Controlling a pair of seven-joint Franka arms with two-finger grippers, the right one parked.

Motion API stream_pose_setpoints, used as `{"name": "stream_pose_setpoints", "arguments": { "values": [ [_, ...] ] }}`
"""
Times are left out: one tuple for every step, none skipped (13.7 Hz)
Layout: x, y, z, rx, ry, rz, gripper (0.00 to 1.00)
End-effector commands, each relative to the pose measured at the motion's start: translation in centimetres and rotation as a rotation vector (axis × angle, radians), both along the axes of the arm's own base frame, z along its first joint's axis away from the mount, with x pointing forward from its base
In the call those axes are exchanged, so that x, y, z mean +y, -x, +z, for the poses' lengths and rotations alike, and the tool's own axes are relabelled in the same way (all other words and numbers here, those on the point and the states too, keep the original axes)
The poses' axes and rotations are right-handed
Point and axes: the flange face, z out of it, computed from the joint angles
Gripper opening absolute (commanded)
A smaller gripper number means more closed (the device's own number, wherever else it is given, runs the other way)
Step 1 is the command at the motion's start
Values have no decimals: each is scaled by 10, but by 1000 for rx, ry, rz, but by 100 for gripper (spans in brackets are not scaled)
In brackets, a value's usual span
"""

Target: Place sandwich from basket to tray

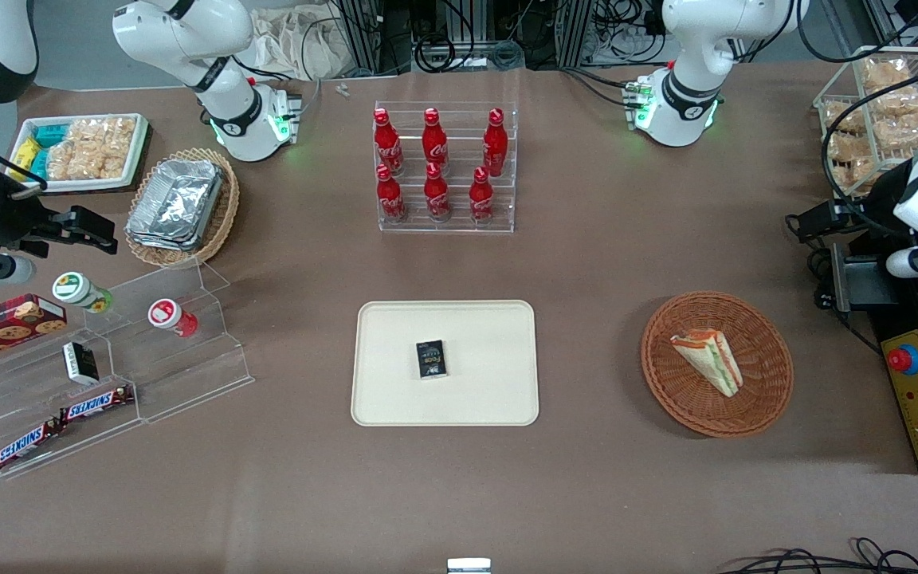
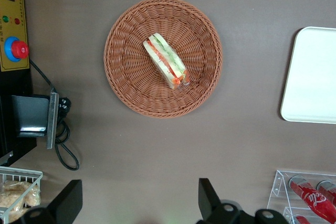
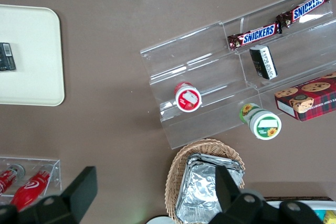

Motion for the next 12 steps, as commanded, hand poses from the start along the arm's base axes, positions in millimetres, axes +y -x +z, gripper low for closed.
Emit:
{"name": "stream_pose_setpoints", "arguments": {
  "values": [
    [-1,3,4,8,-17,-4,99],
    [0,4,4,7,-16,-4,99],
    [-1,3,3,9,-15,1,99],
    [-1,2,1,12,-17,2,99],
    [-1,1,-1,16,-19,5,99],
    [-1,2,-2,17,-29,8,99],
    [-2,3,-2,20,-31,12,99],
    [-6,2,-5,25,-33,37,99],
    [-9,2,-9,31,-37,100,99],
    [-9,2,-12,27,-38,142,99],
    [-10,0,-15,24,-30,149,99],
    [-10,-1,-19,20,-25,159,99]
  ]
}}
